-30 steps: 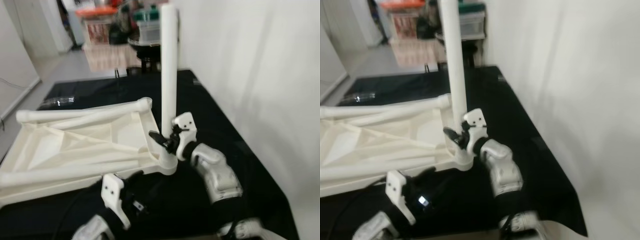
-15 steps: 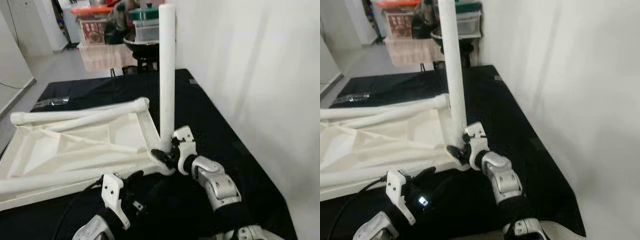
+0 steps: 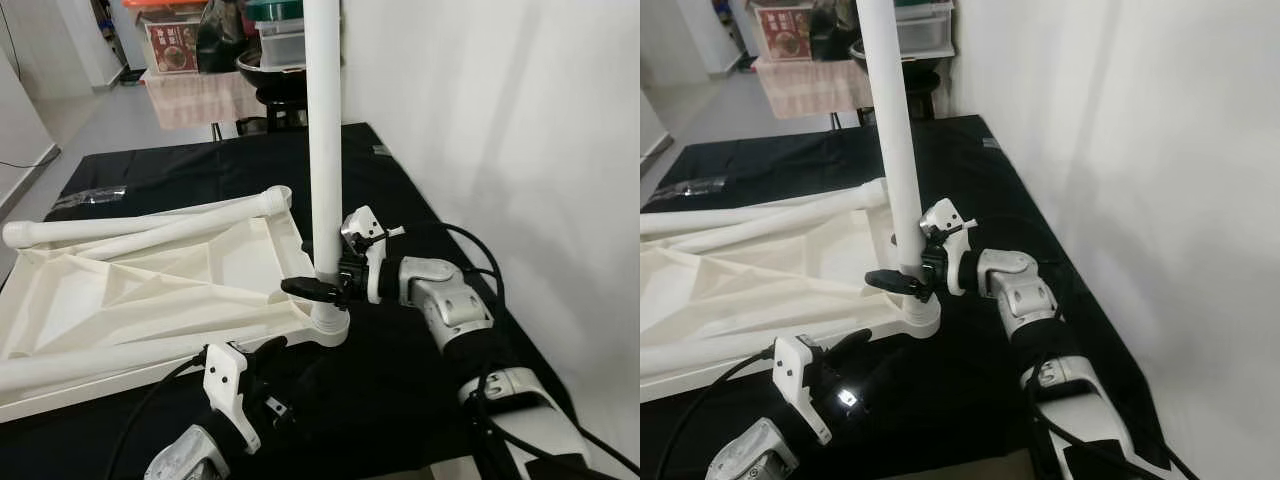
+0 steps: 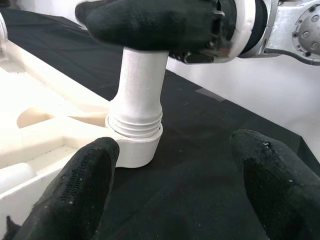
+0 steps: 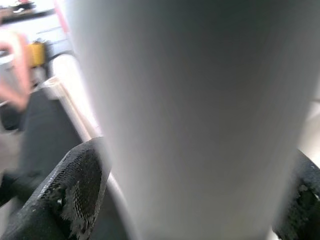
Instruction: Building children table
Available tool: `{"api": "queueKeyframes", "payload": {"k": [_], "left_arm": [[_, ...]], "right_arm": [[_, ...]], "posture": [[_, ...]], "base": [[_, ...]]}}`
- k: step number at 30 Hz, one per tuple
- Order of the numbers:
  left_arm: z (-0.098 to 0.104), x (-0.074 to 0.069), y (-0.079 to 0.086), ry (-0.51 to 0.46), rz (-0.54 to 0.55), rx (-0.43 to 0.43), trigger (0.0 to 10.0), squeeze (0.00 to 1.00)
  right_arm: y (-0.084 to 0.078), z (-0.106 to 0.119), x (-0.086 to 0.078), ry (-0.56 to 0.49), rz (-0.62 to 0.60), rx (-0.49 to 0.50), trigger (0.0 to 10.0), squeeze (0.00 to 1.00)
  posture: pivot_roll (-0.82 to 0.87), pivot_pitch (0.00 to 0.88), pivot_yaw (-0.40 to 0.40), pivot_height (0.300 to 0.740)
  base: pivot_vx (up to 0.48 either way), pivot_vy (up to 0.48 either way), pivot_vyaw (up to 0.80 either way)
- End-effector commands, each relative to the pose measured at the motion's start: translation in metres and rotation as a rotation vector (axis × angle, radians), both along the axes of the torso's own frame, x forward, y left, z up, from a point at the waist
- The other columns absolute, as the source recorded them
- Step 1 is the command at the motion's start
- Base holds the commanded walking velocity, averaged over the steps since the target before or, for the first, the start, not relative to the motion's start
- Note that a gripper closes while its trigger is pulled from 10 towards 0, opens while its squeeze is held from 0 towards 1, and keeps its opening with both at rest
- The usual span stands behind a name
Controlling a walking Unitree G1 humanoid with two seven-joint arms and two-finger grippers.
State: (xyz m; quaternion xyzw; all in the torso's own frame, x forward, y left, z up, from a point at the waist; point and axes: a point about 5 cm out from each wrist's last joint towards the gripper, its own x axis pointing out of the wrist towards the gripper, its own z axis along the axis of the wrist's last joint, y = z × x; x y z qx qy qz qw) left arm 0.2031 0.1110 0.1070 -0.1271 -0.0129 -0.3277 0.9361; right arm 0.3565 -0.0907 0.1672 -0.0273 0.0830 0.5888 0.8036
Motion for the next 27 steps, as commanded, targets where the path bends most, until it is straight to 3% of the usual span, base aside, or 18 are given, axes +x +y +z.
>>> {"api": "queueKeyframes", "payload": {"k": [1,2,3,4,8,12,18,19,20,22,23,24,25,26,27], "left_arm": [[-0.004,0.000,0.001,0.015,0.011,0.006,10.0,0.00],[-0.004,0.000,0.001,0.015,0.011,0.006,10.0,0.00],[-0.004,0.000,0.001,0.015,0.011,0.006,10.0,0.00],[-0.004,0.000,0.000,0.015,0.010,0.006,10.0,0.00],[-0.004,-0.001,-0.001,0.015,0.008,0.004,10.0,0.00],[-0.003,-0.001,-0.002,0.013,0.007,-0.001,10.0,0.00],[-0.003,-0.002,-0.002,0.013,0.007,-0.002,10.0,0.00],[-0.002,-0.002,-0.002,0.012,0.008,-0.003,10.0,0.00],[-0.002,-0.003,-0.002,0.011,0.007,-0.005,10.0,0.00],[-0.002,-0.003,-0.002,0.011,0.007,-0.005,10.0,0.00],[-0.001,-0.004,-0.001,0.011,0.007,-0.007,10.0,0.00],[-0.001,-0.004,-0.001,0.011,0.007,-0.007,10.0,0.00],[0.000,-0.005,0.001,0.012,0.005,-0.007,10.0,0.00],[0.000,-0.005,0.001,0.012,0.005,-0.007,10.0,0.00],[0.000,-0.005,0.002,0.014,0.003,-0.008,10.0,0.00]], "right_arm": [[0.008,0.000,-0.002,0.009,0.085,-0.001,10.0,0.00],[0.008,-0.001,-0.003,0.034,0.132,0.004,8.7,0.00],[0.008,-0.001,-0.003,0.034,0.132,0.004,8.7,0.00],[0.007,-0.003,-0.004,0.049,0.152,0.004,0.0,0.00],[0.004,-0.007,-0.003,0.068,0.175,0.006,0.0,0.00],[-0.008,-0.014,-0.002,0.059,0.101,0.000,0.0,0.00],[-0.011,-0.015,-0.001,0.055,0.086,0.003,0.0,0.00],[-0.016,-0.020,-0.004,0.058,0.043,0.018,0.0,0.00],[-0.014,-0.036,-0.011,0.073,-0.096,0.011,0.0,0.00],[-0.014,-0.036,-0.011,0.073,-0.096,0.011,0.0,0.00],[-0.012,-0.059,-0.019,0.100,-0.404,-0.067,0.0,0.00],[-0.012,-0.059,-0.019,0.100,-0.404,-0.067,0.0,0.00],[-0.012,-0.068,-0.035,0.083,-0.573,-0.107,0.0,0.00],[-0.012,-0.068,-0.035,0.083,-0.573,-0.107,0.0,0.00],[-0.014,-0.069,-0.044,0.057,-0.677,-0.117,0.0,0.00]], "posture": [[0.03,0.000,0.013,0.740],[0.03,0.000,0.011,0.740],[0.03,0.000,0.011,0.740],[0.03,0.000,0.009,0.740],[0.03,0.000,0.008,0.740],[0.03,0.000,0.004,0.740],[0.03,0.000,0.004,0.740],[0.01,0.000,0.002,0.740],[0.00,0.000,-0.001,0.740],[0.00,0.000,-0.001,0.740],[0.00,0.000,0.004,0.740],[0.00,0.000,0.004,0.740],[-0.02,0.000,0.019,0.740],[-0.02,0.000,0.019,0.740],[-0.02,0.000,0.019,0.740]], "base": [[0.000,0.000,0.00],[0.000,0.000,0.00],[0.000,0.000,0.00],[0.000,0.000,0.00],[0.000,0.000,0.00],[0.000,0.000,0.00],[0.000,0.000,0.00],[0.000,0.000,0.00],[0.000,0.000,0.00],[0.000,0.000,0.00],[0.000,0.000,0.00],[0.000,0.000,0.00],[0.000,0.000,0.00],[0.000,0.000,0.00],[0.000,0.000,0.00]]}}
